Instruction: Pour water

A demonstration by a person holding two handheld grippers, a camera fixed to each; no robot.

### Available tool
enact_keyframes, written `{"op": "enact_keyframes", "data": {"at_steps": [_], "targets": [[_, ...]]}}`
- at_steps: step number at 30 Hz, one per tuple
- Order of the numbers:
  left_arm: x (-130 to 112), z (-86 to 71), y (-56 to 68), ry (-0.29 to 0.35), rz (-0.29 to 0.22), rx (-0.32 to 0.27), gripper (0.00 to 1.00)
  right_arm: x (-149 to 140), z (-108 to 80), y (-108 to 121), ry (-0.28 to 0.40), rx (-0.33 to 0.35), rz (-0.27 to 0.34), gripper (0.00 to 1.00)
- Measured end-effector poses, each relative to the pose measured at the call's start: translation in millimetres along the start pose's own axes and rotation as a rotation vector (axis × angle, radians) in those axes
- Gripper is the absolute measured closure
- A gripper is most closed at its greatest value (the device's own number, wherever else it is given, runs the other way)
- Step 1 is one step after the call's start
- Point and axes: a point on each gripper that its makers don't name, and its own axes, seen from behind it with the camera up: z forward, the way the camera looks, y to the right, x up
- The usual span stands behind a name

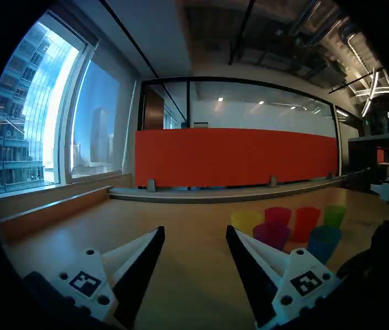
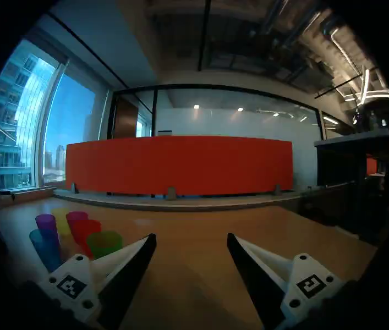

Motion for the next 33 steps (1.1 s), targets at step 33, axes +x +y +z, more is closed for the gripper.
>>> {"op": "enact_keyframes", "data": {"at_steps": [33], "targets": [[-2,-1.0,1.6,-0.010,-0.013,-0.015,0.18,-2,-0.6,-10,-0.014,0.030,-0.009,0.00]]}}
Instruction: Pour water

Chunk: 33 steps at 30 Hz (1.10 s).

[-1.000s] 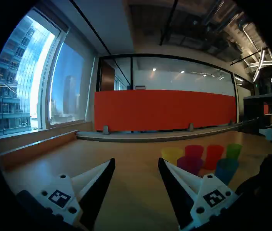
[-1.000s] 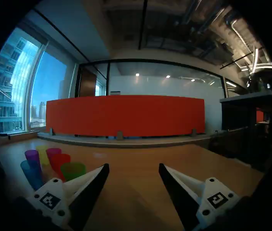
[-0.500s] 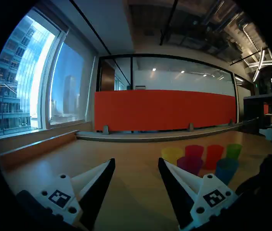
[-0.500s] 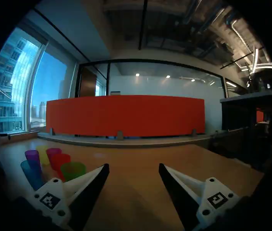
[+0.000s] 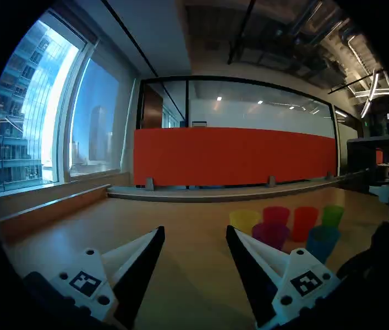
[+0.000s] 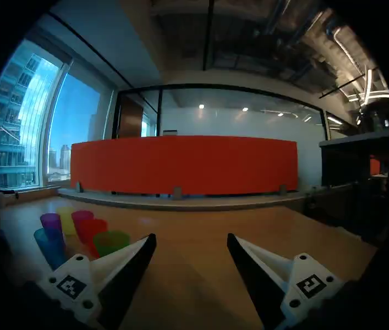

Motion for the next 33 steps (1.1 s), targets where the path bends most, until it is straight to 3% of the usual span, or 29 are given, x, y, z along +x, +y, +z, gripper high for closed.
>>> {"op": "enact_keyframes", "data": {"at_steps": [3,11,24,33], "targets": [[6,0.5,1.1,-0.006,-0.017,-0.010,0.18,3,1.3,-1,-0.016,0.002,-0.010,0.00],[45,2.7,1.7,0.006,-0.043,-0.051,0.18,47,2.6,-4,0.004,0.036,-0.011,0.00],[115,14.6,-4.5,-0.015,-0.021,-0.095,0.18,117,7.7,-3,-0.032,0.081,0.015,0.00],[165,21.8,-2.1,-0.012,0.012,-0.131,0.18,159,9.8,-6,-0.047,0.125,0.042,0.00]]}}
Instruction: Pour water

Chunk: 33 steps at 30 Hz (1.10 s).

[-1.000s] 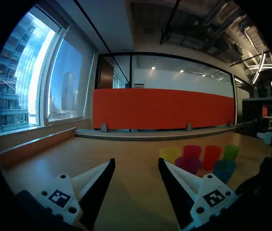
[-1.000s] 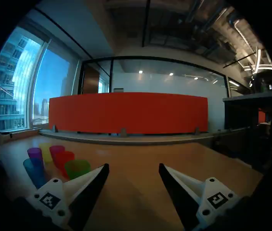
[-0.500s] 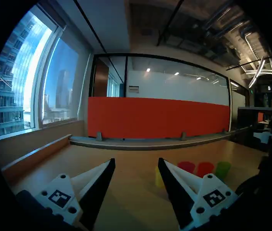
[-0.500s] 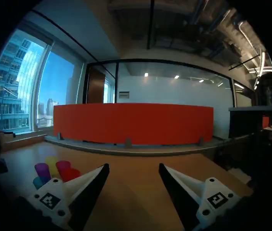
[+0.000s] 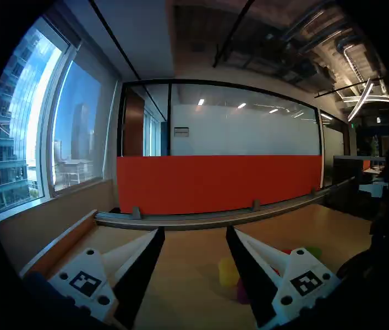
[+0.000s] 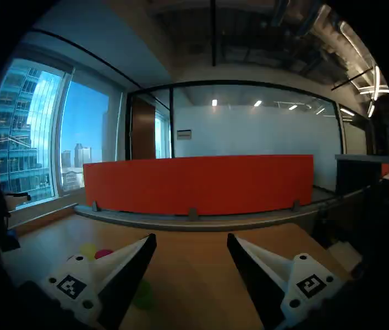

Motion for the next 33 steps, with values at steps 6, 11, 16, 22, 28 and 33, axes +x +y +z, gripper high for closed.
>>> {"op": "enact_keyframes", "data": {"at_steps": [6,11,16,22,28,33], "targets": [[24,3.0,3.7,0.007,0.005,-0.037,0.18,23,-0.7,-3,0.002,0.028,-0.005,0.00],[32,3.6,8.1,0.009,0.018,-0.074,0.18,29,-2.7,-8,-0.008,0.068,0.006,0.00],[40,1.8,22.8,0.021,0.029,-0.144,0.18,36,-4.3,-19,-0.004,0.131,-0.006,0.00],[43,-1.2,46.7,0.018,0.040,-0.256,0.18,43,-10.1,-40,0.008,0.244,-0.033,0.00],[45,-5.6,72.6,0.016,0.039,-0.381,0.18,44,-20.8,-70,-0.008,0.383,-0.039,0.00],[42,-6.2,87.6,0.001,0.030,-0.465,0.18,42,-24.3,-82,-0.018,0.451,-0.047,0.00]]}}
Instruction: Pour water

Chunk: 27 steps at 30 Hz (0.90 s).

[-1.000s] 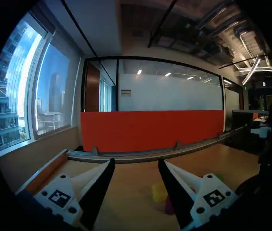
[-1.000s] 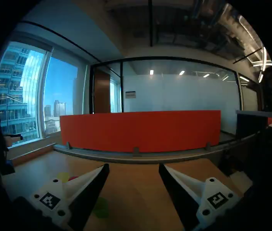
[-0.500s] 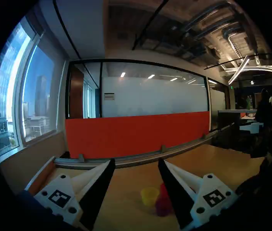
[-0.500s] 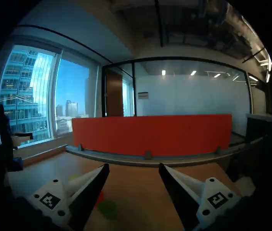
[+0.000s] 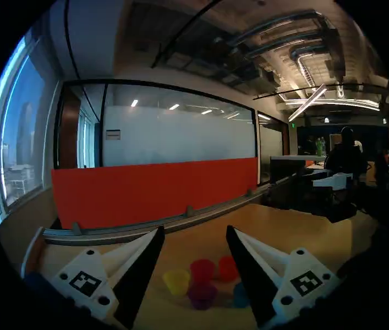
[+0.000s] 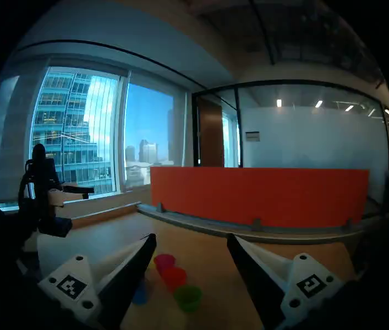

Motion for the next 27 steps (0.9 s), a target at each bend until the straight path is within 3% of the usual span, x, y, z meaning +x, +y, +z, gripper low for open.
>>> {"op": "enact_keyframes", "data": {"at_steps": [14,27], "targets": [[-15,8.2,21.9,-0.038,-0.006,-0.117,0.18,-13,0.8,1,-0.056,0.035,-0.010,0.00],[-37,11.5,38.6,-0.093,0.047,-0.189,0.18,-30,-2.8,-1,-0.125,0.063,-0.035,0.00]]}}
